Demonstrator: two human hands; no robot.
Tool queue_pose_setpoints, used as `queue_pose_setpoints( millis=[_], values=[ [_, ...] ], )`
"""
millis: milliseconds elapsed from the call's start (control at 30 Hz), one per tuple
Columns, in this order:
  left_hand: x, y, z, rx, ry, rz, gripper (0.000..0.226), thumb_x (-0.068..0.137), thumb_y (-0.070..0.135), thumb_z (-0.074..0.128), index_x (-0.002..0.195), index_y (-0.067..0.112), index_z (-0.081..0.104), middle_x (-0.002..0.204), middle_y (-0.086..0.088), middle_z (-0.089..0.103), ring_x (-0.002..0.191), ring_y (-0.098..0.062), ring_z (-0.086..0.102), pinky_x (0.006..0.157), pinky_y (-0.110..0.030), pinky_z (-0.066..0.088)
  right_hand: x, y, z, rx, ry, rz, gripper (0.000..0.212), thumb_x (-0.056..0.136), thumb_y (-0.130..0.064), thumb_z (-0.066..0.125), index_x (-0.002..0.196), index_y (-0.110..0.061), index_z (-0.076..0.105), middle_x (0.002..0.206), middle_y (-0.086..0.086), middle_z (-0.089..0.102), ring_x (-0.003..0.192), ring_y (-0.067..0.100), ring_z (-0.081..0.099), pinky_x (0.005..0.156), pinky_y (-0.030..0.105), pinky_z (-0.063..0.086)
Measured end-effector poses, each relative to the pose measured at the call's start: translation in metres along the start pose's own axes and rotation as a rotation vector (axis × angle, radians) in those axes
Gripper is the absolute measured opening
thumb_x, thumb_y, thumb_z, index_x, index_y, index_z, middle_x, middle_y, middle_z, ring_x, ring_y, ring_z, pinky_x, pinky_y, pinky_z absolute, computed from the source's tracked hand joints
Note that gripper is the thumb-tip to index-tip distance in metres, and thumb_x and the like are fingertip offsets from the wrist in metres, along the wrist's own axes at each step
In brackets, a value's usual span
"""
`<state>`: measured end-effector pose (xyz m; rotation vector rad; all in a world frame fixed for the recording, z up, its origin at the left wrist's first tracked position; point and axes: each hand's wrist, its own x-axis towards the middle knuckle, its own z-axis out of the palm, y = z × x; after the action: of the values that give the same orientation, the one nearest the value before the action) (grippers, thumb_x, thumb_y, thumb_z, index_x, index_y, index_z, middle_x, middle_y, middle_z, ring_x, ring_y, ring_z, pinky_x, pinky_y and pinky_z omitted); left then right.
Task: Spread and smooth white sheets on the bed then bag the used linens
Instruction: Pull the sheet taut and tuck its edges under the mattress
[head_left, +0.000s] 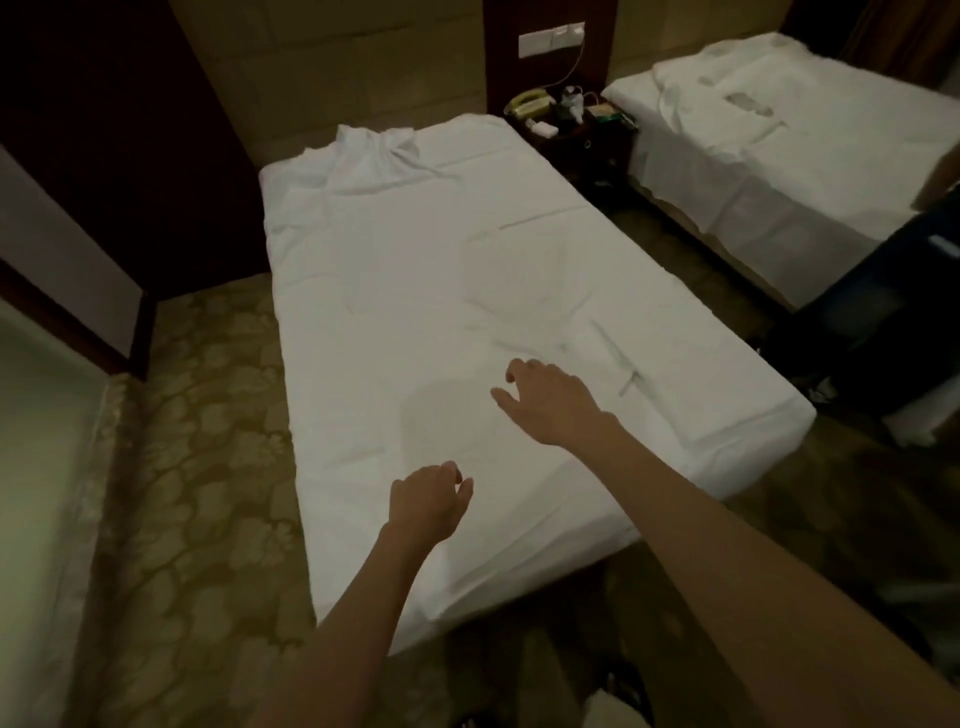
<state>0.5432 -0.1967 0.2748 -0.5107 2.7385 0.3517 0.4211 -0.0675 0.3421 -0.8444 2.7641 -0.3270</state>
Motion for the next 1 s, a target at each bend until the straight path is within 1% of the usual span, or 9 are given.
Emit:
queue_pose_setpoints(
  millis=[67,200,300,533,633,733,867,933,1000],
  values=[
    [0.0,0.008,0.014,-0.022,0.01,-0.045,0.039,0.101,0.043,0.035,0.119,0.018,0.058,0.115,-0.002,0.066,0.105,-0.022,0.061,0.09,-0.035,0.045,0.0,0.028,0.014,0.032,-0.062,0.004,0.045,0.101,-0.047,0.035,0.127,-0.012,0.048,0.126,0.01,0.054,0.114,0.028,0.053,0.093,0.04,0.042],
    [0.015,0.02,0.059,-0.094,0.014,-0.177,0.037,0.101,0.044,0.036,0.118,0.019,0.058,0.114,0.001,0.067,0.101,-0.018,0.063,0.09,-0.034,0.049,0.008,0.096,0.07,0.059,-0.276,0.013,0.046,0.101,-0.046,0.035,0.128,-0.011,0.046,0.128,0.011,0.053,0.116,0.028,0.051,0.096,0.04,0.043],
    [0.033,0.023,0.101,-0.112,-0.034,-0.256,0.036,0.101,0.043,0.038,0.119,0.021,0.058,0.114,0.002,0.067,0.1,-0.016,0.063,0.088,-0.032,0.049,0.014,0.144,0.119,0.06,-0.401,0.042,0.047,0.101,-0.047,0.033,0.13,-0.011,0.044,0.128,0.01,0.052,0.114,0.027,0.052,0.095,0.04,0.043],
    [0.091,0.005,0.192,-0.219,-0.09,-0.394,0.031,0.1,0.038,0.044,0.116,0.016,0.059,0.117,-0.005,0.065,0.104,-0.023,0.06,0.085,-0.033,0.047,0.038,0.219,0.223,-0.056,-0.543,0.077,0.047,0.102,-0.045,0.029,0.132,-0.011,0.042,0.13,0.011,0.049,0.115,0.027,0.05,0.095,0.04,0.041],
    [0.109,-0.014,0.225,-0.258,-0.1,-0.458,0.033,0.1,0.035,0.045,0.121,0.013,0.057,0.121,-0.008,0.063,0.11,-0.026,0.058,0.089,-0.035,0.044,0.052,0.235,0.261,-0.092,-0.55,0.071,0.048,0.102,-0.045,0.03,0.133,-0.011,0.041,0.131,0.01,0.048,0.116,0.027,0.049,0.096,0.04,0.041],
    [0.12,-0.036,0.253,-0.335,-0.048,-0.543,0.042,0.098,0.03,0.05,0.135,0.01,0.047,0.133,-0.017,0.052,0.12,-0.034,0.051,0.098,-0.04,0.04,0.064,0.254,0.293,-0.137,-0.485,0.082,0.049,0.101,-0.044,0.034,0.136,-0.01,0.038,0.136,0.011,0.04,0.12,0.028,0.044,0.096,0.041,0.04],
    [0.127,-0.062,0.284,-0.548,-0.017,-0.833,0.064,0.095,0.027,0.059,0.145,0.0,0.03,0.142,-0.029,0.04,0.128,-0.045,0.042,0.106,-0.049,0.036,0.075,0.288,0.312,0.0,-0.39,0.302,0.055,0.097,-0.042,0.046,0.139,-0.008,0.033,0.142,0.013,0.031,0.126,0.033,0.038,0.1,0.048,0.038],
    [0.132,-0.067,0.295,-0.63,0.032,-0.958,0.07,0.093,0.029,0.063,0.145,-0.003,0.029,0.144,-0.029,0.036,0.13,-0.046,0.038,0.109,-0.05,0.033,0.079,0.299,0.318,0.069,-0.319,0.374,0.055,0.094,-0.038,0.054,0.135,-0.006,0.036,0.139,0.014,0.032,0.125,0.033,0.038,0.098,0.048,0.041],
    [0.134,-0.071,0.299,-0.625,0.089,-1.044,0.076,0.09,0.032,0.067,0.145,-0.003,0.028,0.145,-0.03,0.033,0.132,-0.046,0.033,0.111,-0.049,0.028,0.081,0.305,0.322,0.129,-0.239,0.441,0.059,0.091,-0.037,0.059,0.136,-0.007,0.036,0.141,0.013,0.029,0.128,0.033,0.034,0.099,0.05,0.039]
  ],
)
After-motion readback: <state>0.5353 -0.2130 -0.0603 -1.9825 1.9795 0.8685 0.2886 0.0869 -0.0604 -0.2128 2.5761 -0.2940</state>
